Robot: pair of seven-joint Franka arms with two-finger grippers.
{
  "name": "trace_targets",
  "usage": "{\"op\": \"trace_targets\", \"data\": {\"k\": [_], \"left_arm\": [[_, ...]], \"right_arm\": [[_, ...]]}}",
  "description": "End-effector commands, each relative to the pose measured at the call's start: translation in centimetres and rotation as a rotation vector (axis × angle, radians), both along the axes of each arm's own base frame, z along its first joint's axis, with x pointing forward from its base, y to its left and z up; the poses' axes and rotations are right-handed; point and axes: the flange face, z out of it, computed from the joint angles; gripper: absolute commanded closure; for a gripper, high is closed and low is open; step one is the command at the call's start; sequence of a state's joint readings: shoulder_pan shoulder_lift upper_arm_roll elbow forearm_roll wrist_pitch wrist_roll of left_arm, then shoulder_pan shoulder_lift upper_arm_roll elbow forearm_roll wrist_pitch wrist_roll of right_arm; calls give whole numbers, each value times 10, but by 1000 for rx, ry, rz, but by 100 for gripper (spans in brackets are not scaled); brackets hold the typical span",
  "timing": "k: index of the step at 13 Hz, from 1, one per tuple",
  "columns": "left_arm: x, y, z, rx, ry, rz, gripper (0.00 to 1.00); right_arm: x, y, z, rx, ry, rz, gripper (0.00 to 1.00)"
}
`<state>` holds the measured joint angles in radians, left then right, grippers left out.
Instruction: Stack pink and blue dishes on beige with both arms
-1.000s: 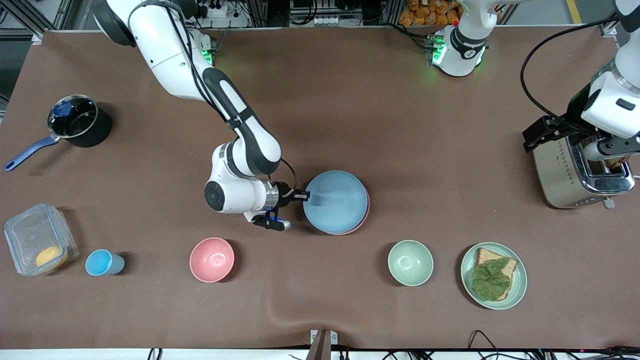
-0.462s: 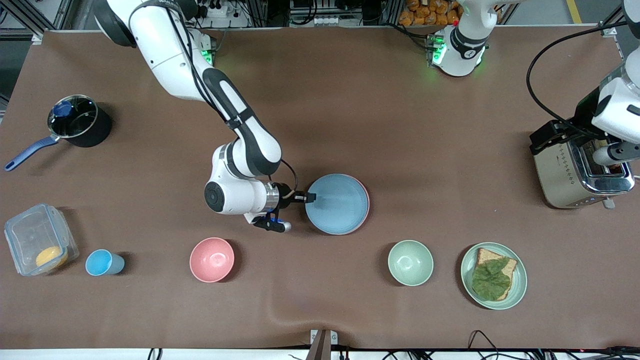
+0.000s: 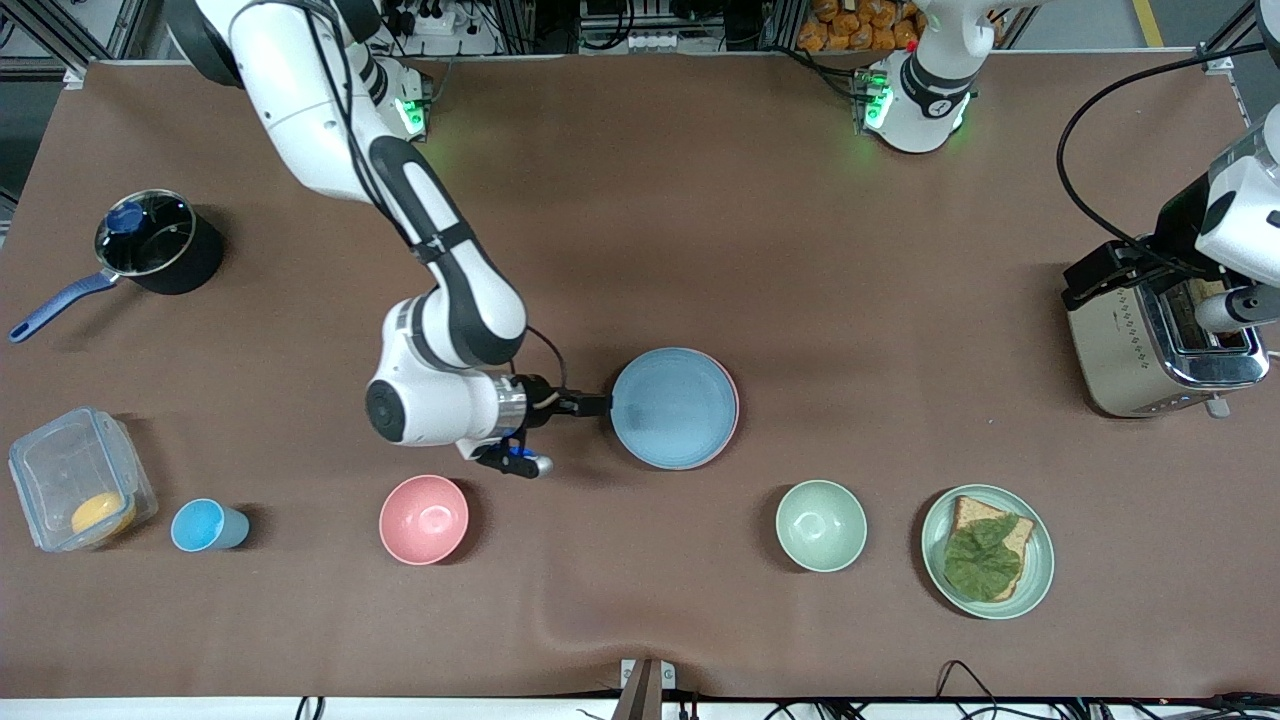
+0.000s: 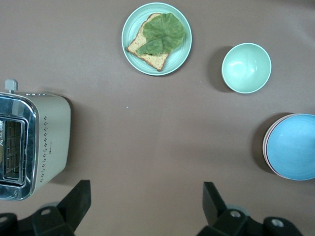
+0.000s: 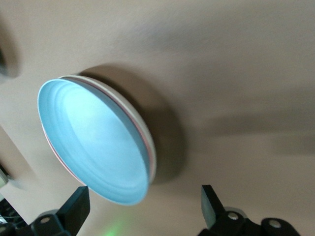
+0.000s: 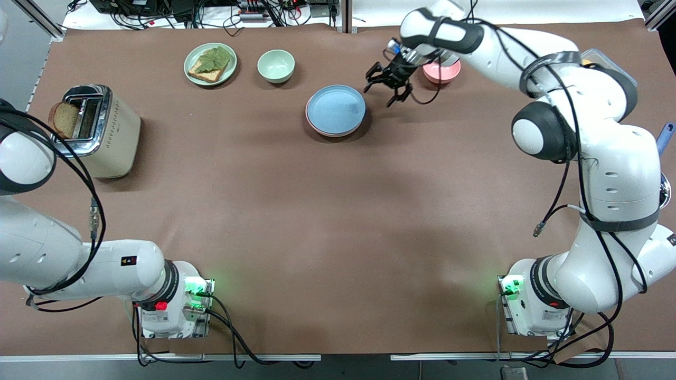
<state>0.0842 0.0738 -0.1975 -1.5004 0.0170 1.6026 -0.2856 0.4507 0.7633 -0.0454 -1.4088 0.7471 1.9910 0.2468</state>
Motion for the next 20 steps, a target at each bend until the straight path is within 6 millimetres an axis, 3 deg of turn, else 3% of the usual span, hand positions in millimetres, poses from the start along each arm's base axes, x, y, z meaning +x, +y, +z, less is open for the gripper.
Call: {"op": "trace_targets", "data": {"k": [1, 6, 10, 12, 16, 20], "left_arm": [[-4, 1, 8, -17, -5, -34, 0], [-6, 1, 12, -7, -7, -43, 0], [-10, 0, 13, -11, 8, -45, 0], [-12, 1, 11, -11, 25, -45, 0], [-17, 0, 14, -7, 33, -47, 0], [-19, -3, 17, -12, 29, -50, 0]], "right_arm": [[5, -45, 35, -66, 19, 43, 0], [19, -142, 76, -218, 13, 104, 0], [22, -219, 101, -236, 5, 149, 0], [18, -257, 137, -292, -35, 129, 0], [-16, -320, 214, -378, -109, 78, 0], [-49, -344, 285, -483, -171, 93, 0]]}}
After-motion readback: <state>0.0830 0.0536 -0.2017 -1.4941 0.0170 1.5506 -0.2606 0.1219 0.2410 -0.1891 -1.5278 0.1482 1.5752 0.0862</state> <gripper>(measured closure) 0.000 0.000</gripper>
